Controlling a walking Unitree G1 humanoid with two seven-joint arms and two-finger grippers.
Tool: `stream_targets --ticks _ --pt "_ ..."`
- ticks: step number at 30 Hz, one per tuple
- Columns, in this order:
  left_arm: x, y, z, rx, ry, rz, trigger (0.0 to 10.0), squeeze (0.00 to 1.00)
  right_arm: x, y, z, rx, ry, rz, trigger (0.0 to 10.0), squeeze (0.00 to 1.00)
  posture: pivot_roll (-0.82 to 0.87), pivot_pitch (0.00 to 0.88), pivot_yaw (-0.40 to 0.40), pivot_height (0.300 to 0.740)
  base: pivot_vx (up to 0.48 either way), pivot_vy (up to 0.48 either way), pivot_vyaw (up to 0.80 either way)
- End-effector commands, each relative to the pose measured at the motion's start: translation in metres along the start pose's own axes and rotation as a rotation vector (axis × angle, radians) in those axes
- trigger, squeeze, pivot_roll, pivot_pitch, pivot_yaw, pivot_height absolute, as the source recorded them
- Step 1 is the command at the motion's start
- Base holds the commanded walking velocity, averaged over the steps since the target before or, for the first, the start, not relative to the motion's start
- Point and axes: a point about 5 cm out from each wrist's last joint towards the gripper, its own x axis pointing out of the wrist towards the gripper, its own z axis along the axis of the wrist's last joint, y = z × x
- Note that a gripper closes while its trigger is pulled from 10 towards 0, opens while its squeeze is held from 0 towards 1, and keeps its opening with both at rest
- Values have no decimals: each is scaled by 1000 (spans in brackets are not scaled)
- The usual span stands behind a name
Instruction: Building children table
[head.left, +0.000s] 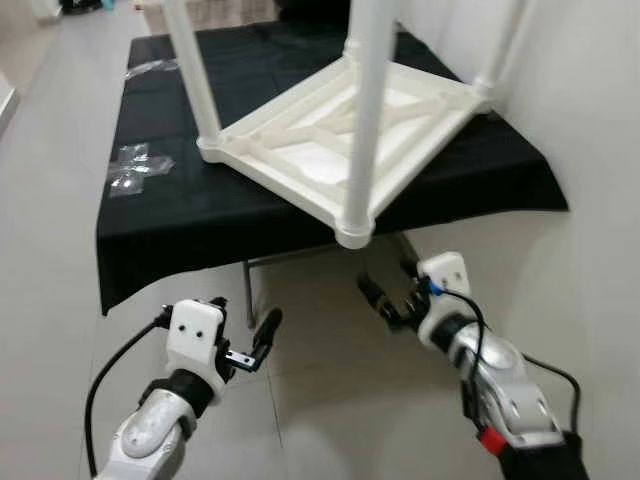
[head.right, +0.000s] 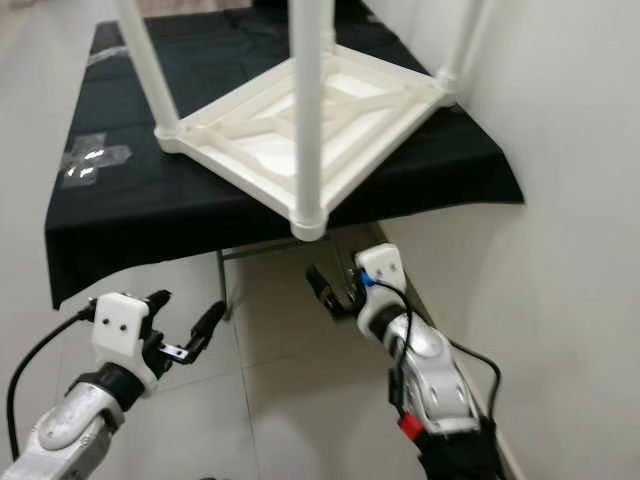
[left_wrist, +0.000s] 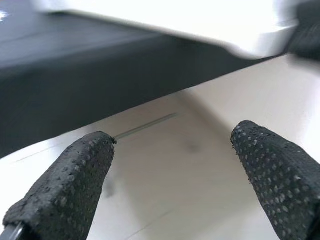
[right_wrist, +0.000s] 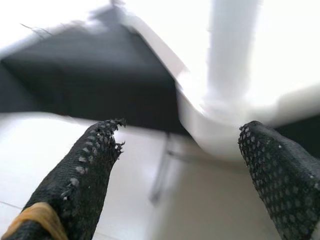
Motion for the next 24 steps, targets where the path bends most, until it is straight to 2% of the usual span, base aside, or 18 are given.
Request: stream_targets --ticks 1,5,16,17,18,19,22,24 --pt "0 -2 -2 5 14 -5 10000 0 -10 -5 -16 17 60 -22 10000 0 61 169 -17 740 285 0 0" --pt "-5 -1 -2 2 21 4 10000 0 -15 -8 -12 -35 78 -24 10000 0 72 174 -20 740 286 0 0" --pt "-3 -5 -1 -7 18 -8 10000 0 -13 -13 -9 -67 85 5 10000 0 62 187 -25 740 286 0 0" --pt "-3 -6 -2 -8 18 -10 10000 0 -12 -9 -9 -63 89 38 10000 0 60 186 -24 740 285 0 0" --pt "-2 -8 -2 -13 19 -13 10000 0 -11 4 -9 -76 106 139 10000 0 61 186 -27 740 289 0 0" --pt "-2 -8 -2 -13 19 -13 10000 0 -11 4 -9 -76 106 139 10000 0 61 186 -27 740 289 0 0" --pt "0 -10 -4 -17 23 -14 10000 0 1 28 -7 -130 116 253 10000 0 64 184 -33 740 287 0 0" --pt "0 -10 -4 -17 23 -14 10000 0 1 28 -7 -130 116 253 10000 0 64 184 -33 740 285 0 0"
